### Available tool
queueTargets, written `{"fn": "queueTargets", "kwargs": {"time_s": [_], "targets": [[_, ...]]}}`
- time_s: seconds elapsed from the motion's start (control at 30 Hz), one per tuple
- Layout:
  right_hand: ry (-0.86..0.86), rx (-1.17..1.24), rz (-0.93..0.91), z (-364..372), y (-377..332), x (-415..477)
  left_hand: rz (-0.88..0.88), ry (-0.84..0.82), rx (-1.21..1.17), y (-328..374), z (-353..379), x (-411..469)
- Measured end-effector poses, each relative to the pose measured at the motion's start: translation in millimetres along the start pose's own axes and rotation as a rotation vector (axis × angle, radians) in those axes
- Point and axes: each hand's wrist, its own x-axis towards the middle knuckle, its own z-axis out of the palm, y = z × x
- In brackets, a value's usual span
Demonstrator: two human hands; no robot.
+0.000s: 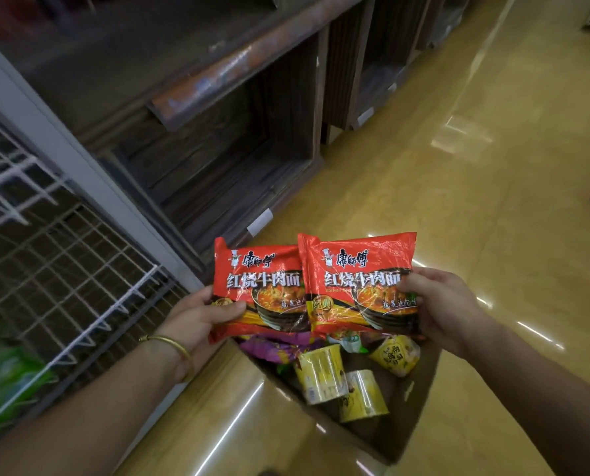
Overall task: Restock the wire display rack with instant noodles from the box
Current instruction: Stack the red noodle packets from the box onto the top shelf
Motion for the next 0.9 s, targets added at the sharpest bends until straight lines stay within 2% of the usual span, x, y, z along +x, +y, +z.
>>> {"fn": "queueTargets", "kwargs": {"time_s": [0.27,0.57,0.9], "targets": [[-0.1,-0.039,-0.034,14.3,-94.2,-78.0,0.007,0.073,0.006,76.0,12.1,-100.0],[-0.11,-0.149,-0.075,29.8,-193.2,-141.6,0.137,0.094,0.002,165.8,29.2,-187.4],[-0.252,-0.148,-0.171,94.2,-282.7,-199.2,0.302,0.147,-0.06,233.5,5.5,-280.2]]}}
